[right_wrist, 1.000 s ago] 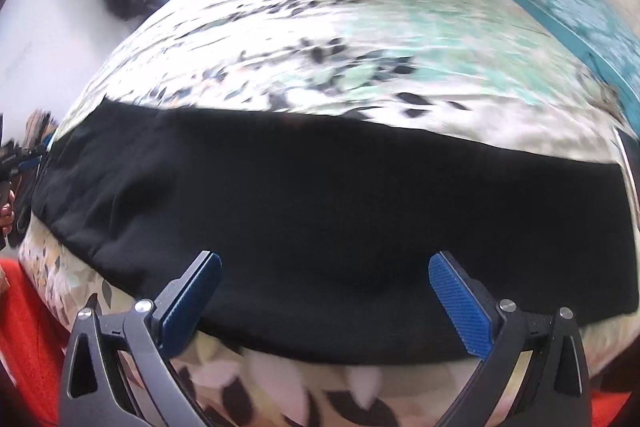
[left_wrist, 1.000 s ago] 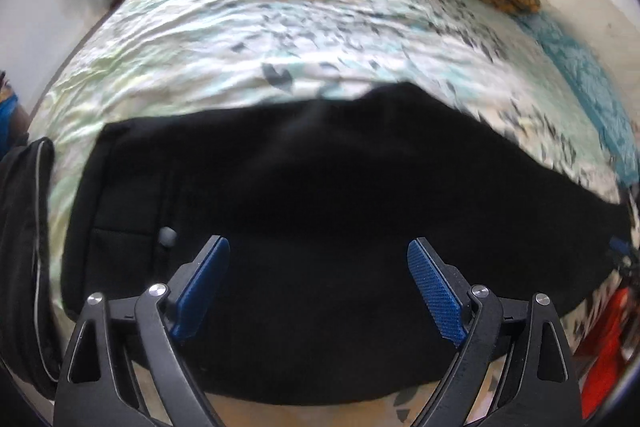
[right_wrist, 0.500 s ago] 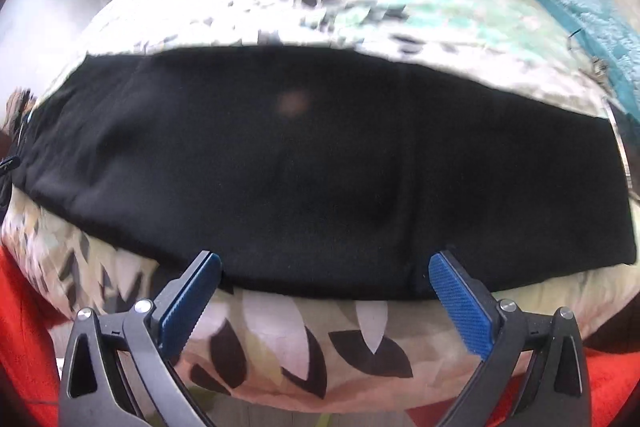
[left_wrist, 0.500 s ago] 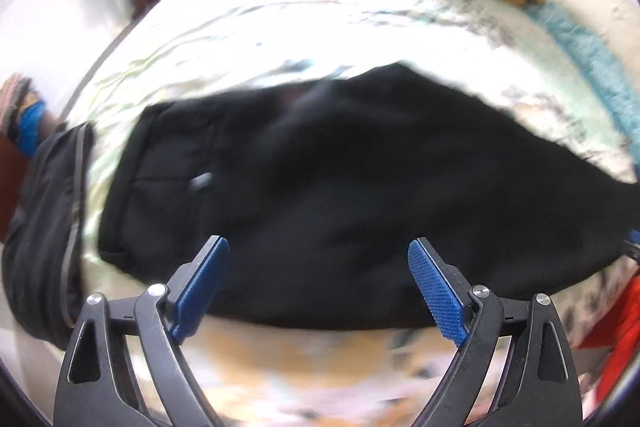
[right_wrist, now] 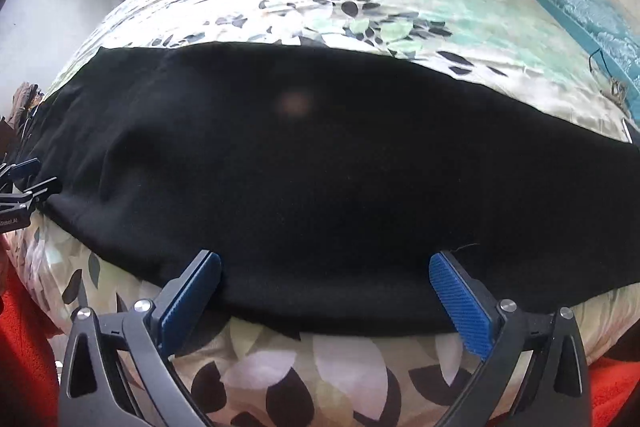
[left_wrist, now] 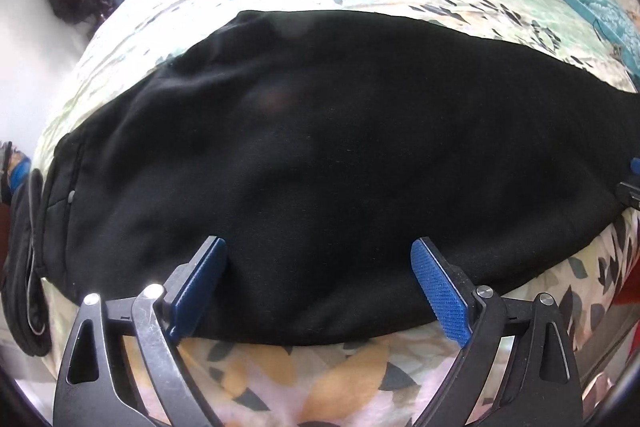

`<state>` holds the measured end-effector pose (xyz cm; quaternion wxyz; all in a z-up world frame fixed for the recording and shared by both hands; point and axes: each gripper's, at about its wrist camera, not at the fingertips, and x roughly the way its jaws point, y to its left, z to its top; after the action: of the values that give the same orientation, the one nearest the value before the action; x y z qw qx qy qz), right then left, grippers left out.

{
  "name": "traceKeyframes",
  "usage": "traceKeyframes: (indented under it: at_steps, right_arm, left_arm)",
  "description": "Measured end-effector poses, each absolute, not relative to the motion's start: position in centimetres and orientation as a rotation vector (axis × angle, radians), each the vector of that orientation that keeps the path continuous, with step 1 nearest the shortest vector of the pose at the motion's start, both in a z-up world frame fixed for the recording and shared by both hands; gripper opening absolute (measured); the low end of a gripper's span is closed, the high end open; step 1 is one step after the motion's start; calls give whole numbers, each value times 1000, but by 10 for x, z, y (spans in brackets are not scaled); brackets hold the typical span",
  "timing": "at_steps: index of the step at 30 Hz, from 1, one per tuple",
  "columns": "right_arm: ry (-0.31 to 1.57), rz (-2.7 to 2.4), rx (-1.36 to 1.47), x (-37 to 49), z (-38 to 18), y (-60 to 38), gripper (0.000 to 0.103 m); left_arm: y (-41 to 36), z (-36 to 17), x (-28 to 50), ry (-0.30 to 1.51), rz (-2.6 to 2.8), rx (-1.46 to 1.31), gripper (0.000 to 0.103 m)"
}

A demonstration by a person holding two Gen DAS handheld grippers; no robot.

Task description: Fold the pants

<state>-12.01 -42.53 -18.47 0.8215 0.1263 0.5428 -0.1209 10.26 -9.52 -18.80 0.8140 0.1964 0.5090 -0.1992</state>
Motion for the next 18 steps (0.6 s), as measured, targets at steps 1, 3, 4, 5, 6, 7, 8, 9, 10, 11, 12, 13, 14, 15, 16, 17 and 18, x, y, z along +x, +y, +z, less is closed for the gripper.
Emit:
traceKeyframes:
  at_steps: [1, 3, 4, 5, 6, 7, 8, 9, 10, 11, 12, 13, 14, 15, 16, 17, 18]
  right_arm:
    - [1159, -258, 273, -119, -184, -427, 103]
    - [1163, -264, 268, -116, -185, -427, 103]
    - [1159, -268, 265, -115, -187, -427, 103]
    - [1155, -272, 262, -116, -188, -426, 103]
    - [1152, -274, 261, -118, -190, -427, 103]
    - [1150, -274, 262, -120, -189, -425, 103]
    - [1148, -275, 265, -123, -191, -425, 103]
    - [1146, -276, 269, -122, -194, -425, 103]
    - [1140, -278, 269, -123, -194, -425, 103]
    - [1135, -279, 268, -121, -196, -425, 103]
    - [1126, -281, 265, -122, -196, -425, 103]
    - [1115, -282, 266, -124, -196, -424, 103]
    - [1105, -283, 268, -125, -197, -424, 103]
    - [1095, -283, 270, -126, -197, -424, 103]
    - [1082, -285, 272, -128, -198, -424, 103]
    - [1073, -285, 273, -129, -198, -424, 103]
    - [1068, -284, 272, -129, -198, -424, 103]
  left_arm:
    - [-95, -189, 103, 1088, -426, 414, 95]
    - [-96, -189, 104, 1089, -425, 410, 97]
    - [-96, -190, 105, 1088, -424, 410, 97]
    - [-95, -191, 109, 1088, -424, 408, 97]
    - [-95, -191, 109, 1087, -424, 407, 97]
    - [-96, -191, 109, 1085, -425, 407, 97]
    - [-96, -192, 109, 1082, -426, 408, 97]
    - [-94, -192, 107, 1081, -426, 408, 98]
    - [-92, -192, 107, 1081, -427, 408, 98]
    - [-90, -191, 105, 1081, -426, 408, 98]
    - [-90, -191, 105, 1081, -424, 408, 99]
    - [-90, -192, 105, 1080, -423, 409, 99]
    - [-90, -192, 104, 1078, -423, 409, 100]
    - [-90, -193, 105, 1076, -422, 407, 100]
    - [-89, -193, 104, 1075, -420, 405, 100]
    - [-89, -193, 105, 1075, -418, 402, 101]
    - [-89, -193, 104, 1074, -415, 400, 101]
